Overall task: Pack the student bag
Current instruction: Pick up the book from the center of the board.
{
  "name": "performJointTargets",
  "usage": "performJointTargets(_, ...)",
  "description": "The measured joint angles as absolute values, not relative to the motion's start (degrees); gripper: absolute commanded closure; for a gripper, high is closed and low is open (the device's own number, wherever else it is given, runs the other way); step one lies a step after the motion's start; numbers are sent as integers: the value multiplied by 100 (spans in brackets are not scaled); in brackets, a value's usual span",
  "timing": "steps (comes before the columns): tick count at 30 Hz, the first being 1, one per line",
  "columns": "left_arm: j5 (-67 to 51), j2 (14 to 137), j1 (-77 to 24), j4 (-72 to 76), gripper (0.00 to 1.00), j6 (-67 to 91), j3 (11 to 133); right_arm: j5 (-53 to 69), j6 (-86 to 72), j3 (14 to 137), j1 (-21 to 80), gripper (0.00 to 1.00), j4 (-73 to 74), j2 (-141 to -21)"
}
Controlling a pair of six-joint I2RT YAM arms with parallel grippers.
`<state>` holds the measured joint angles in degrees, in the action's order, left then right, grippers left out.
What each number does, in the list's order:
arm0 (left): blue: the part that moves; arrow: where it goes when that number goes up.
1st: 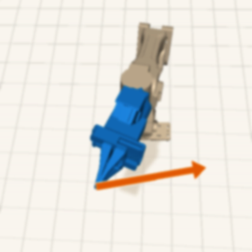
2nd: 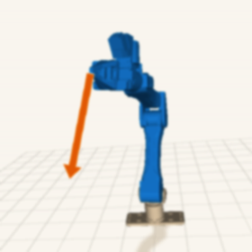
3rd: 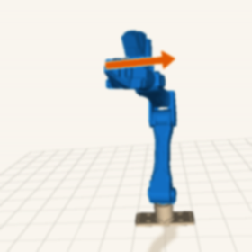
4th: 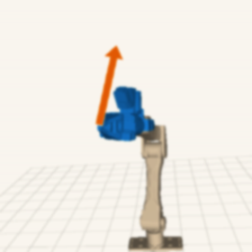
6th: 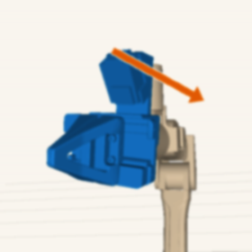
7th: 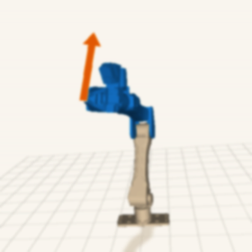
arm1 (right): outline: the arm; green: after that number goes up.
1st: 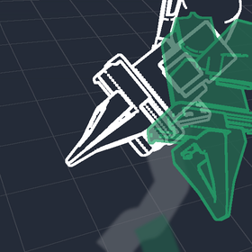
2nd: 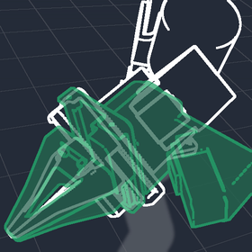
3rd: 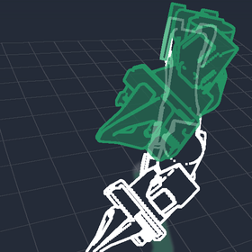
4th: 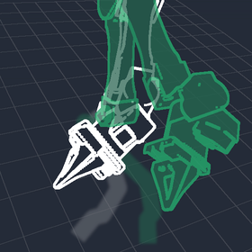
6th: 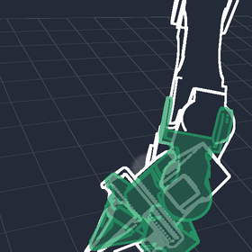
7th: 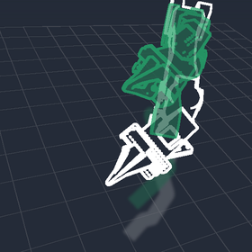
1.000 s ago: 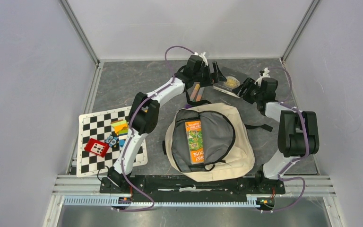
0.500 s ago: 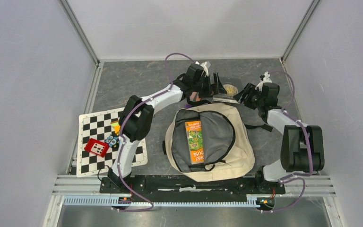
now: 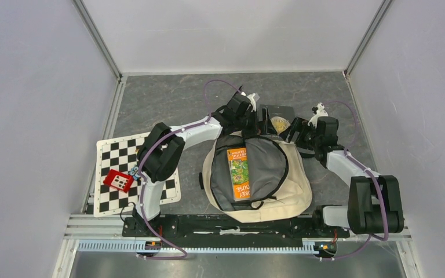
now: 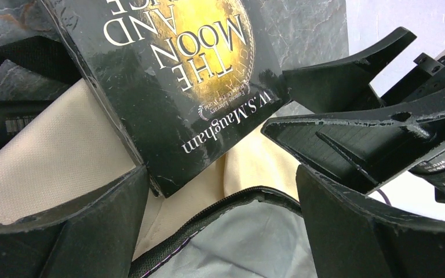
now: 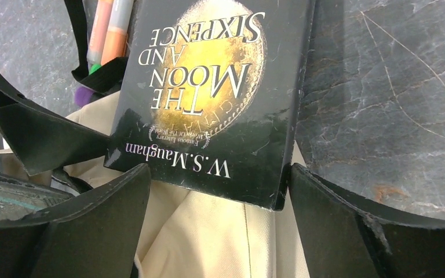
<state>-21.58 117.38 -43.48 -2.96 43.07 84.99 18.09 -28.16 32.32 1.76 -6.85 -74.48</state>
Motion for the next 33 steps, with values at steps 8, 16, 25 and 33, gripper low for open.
performJointTargets(8,-2161,11738,-4322,-156,0,4305,8399,2471,-2908,3312,-163,6,-1352,-8248)
performJointTargets(16,-2257,11740,-4285,-148,0,4300,8401,3301,-3173,3662,-355,17,-2025,-9258)
performJointTargets(25,-2222,11732,-4250,-276,0,3992,8405,3640,-3487,3844,-565,69,-2453,-9561)
performJointTargets(33,-1800,11185,-4189,-1000,0,3304,8405,3553,-3072,4449,-545,100,-1837,-8967)
